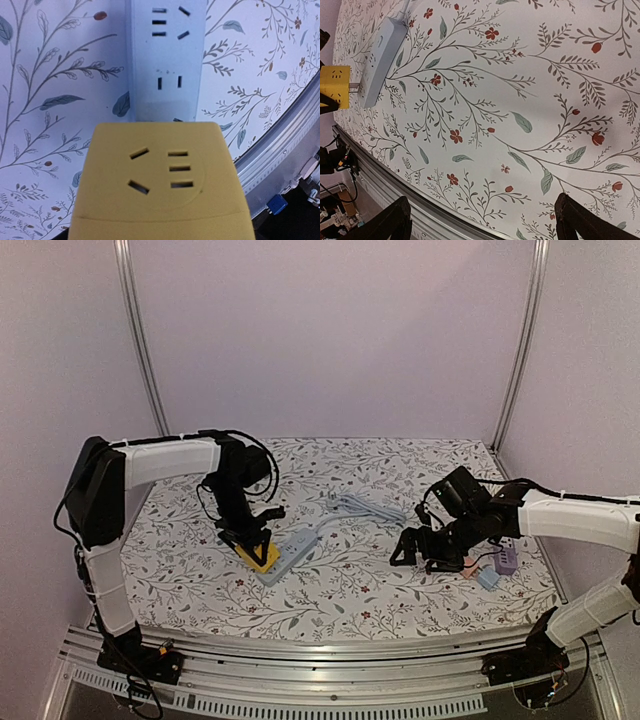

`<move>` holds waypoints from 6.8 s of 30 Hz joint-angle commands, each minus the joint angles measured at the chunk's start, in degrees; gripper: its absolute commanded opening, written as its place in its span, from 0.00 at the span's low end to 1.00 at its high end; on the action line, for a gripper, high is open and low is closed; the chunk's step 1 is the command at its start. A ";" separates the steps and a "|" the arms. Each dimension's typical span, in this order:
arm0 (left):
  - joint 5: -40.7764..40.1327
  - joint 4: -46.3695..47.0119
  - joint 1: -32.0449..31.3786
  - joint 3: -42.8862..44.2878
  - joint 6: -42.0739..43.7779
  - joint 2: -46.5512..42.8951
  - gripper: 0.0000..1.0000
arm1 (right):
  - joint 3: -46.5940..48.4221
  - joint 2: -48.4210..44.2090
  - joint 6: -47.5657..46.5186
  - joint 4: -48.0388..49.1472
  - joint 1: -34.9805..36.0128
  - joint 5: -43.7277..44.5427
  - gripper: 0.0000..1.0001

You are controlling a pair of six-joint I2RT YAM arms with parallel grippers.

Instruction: Insert the plug

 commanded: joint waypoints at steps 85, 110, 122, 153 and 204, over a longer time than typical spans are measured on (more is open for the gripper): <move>-24.41 -3.80 -10.30 4.00 -5.73 6.21 0.00 | 1.65 1.37 -0.27 -0.91 0.94 0.10 0.99; -13.61 -1.06 -8.64 3.91 -4.95 13.36 0.00 | 10.59 10.81 -6.41 -3.72 1.21 -1.04 0.99; -17.81 2.54 -9.71 1.73 -8.97 11.85 0.00 | 12.60 13.81 -8.68 -4.20 1.20 -1.20 0.99; -18.17 3.08 -8.68 2.94 -3.18 9.92 0.12 | 14.76 15.56 -8.93 -4.94 1.20 -1.21 0.99; -30.47 -0.94 -8.06 9.63 -6.11 -17.20 0.99 | 21.45 15.51 -7.24 -8.40 3.71 1.85 0.99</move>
